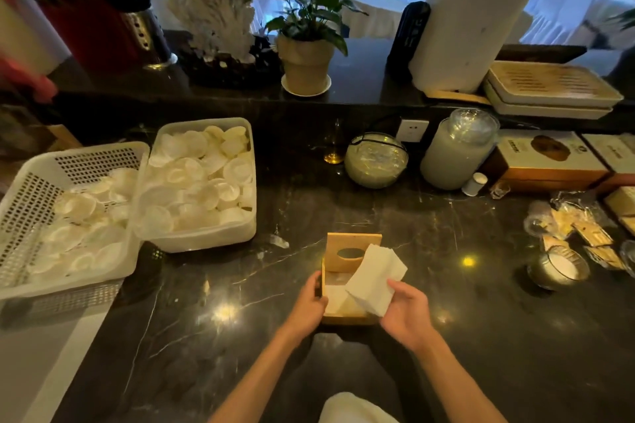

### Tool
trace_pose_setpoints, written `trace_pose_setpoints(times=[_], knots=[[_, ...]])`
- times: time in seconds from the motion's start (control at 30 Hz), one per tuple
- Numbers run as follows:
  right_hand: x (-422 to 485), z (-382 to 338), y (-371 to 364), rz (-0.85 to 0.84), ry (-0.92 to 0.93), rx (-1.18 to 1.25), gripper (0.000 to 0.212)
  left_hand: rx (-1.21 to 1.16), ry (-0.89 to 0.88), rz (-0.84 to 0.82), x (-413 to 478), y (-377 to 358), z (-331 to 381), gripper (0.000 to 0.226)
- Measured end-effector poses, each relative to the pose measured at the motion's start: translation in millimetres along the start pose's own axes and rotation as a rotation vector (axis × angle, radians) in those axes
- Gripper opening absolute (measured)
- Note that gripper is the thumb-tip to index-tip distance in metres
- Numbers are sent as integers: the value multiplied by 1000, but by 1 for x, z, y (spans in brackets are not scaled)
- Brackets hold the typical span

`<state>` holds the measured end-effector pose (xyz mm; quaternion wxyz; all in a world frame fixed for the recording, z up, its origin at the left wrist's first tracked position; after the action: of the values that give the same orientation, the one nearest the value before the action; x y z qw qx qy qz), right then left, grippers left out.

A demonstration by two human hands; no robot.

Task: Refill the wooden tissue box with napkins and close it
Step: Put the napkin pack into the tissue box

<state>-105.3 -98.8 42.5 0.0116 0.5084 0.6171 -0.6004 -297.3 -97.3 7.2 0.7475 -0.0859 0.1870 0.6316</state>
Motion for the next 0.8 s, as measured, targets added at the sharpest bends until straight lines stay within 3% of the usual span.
trace_pose_setpoints(times=[0.07,0.13,0.3,0.4,0.6,0.8], knots=[[5,3,-2,43,27,-7,46,-46,4,8,3,2,-7,58],[10,-2,-4,113,52,-190,47,-108,23,-22,1,4,-5,57],[17,-36,-44,325,-7,-1558,42,-162,21,-101,-1,10,3,54],[32,-43,-68,367,-168,-2033,51,-147,38,-111,3,12,3,57],[64,-36,-86,371,-515,-2315,60,-100,24,-122,5,15,1,60],[80,-30,-72,365,-642,-2358,59,-67,32,-141,10,16,-3,64]])
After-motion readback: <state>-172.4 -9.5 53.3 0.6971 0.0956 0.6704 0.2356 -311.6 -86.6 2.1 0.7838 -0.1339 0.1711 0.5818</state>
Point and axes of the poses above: each hand's wrist, its own x-axis towards the middle knuckle, its own y-axis out of the back of the hand, z = x × y, the point moved 3 cm from there along x, towards the middle knuckle, and after that the axes turned 13 degrees about -y, right-handed, at the moved point
